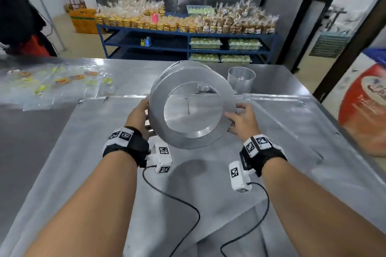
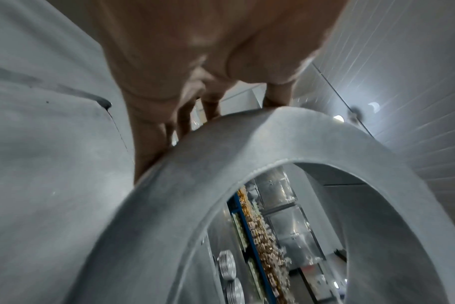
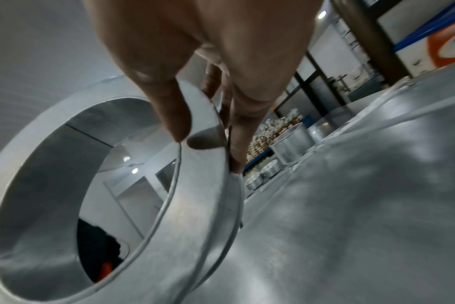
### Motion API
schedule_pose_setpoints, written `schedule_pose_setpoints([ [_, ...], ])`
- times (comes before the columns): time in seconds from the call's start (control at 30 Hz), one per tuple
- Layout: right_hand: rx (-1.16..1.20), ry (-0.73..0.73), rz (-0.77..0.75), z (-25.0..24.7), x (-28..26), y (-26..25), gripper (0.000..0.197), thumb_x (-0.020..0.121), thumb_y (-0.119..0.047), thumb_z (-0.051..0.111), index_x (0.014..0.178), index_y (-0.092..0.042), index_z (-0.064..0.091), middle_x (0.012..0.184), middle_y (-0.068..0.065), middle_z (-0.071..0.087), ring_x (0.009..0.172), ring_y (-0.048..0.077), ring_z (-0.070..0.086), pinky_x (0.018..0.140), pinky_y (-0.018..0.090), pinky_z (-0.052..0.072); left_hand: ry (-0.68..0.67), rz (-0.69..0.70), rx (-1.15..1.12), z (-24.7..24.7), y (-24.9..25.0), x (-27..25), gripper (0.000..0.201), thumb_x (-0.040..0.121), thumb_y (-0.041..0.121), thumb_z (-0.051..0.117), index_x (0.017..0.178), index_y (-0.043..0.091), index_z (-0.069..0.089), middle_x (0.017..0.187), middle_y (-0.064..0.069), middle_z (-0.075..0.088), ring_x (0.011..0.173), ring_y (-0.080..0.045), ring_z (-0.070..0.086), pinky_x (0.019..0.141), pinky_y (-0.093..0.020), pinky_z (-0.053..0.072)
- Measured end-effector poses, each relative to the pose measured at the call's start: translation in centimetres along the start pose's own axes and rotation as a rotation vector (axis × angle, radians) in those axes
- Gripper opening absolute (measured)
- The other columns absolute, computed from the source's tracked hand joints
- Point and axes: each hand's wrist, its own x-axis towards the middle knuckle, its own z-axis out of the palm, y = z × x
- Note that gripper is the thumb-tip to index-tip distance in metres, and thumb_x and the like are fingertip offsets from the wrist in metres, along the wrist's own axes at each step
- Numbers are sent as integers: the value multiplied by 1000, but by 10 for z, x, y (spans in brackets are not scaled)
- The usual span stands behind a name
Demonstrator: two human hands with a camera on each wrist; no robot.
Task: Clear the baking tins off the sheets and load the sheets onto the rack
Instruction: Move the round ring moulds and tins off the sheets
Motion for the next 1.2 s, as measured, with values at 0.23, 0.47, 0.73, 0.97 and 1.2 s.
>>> schedule_pose_setpoints([
  [0.23,79,27,5,-65,-12,1,31,97,-52,45,90,-31,66,87,-5,73,82,11,70,75,27,55,-203,127,-36,31,-23,-25,19,90,38,64,96,25,77,92,5,68,88,-25,57,82,-39,48],
  [0.47,-94,-61,31,-104,-23,14,41,83,-68,54,83,-34,77,90,-9,76,96,14,69,85,32,54,-145,136,65,70,-43,-33,57,95,66,41,129,25,63,120,16,65,103,-14,62,89,-31,49],
  [0.73,-285,28,-36,-115,-53,19,58,93,-61,47,47,-27,56,49,-13,51,60,14,46,66,31,38,2,83,147,89,-80,-58,47,97,64,36,115,29,60,107,15,61,89,-10,54,96,-37,42],
  [0.97,-351,-20,-135,-117,-68,58,59,82,-69,43,77,-14,65,80,4,69,82,22,61,77,33,47,80,199,124,79,-118,-66,31,83,29,44,100,32,70,104,-1,71,106,-27,61,97,-44,46],
  [1.2,-291,-49,-39,-108,-87,94,30,76,-44,66,87,-16,71,77,-4,72,76,14,68,70,30,52,153,278,257,71,-140,-88,38,98,12,35,125,29,56,107,7,63,91,-15,61,69,-30,51],
])
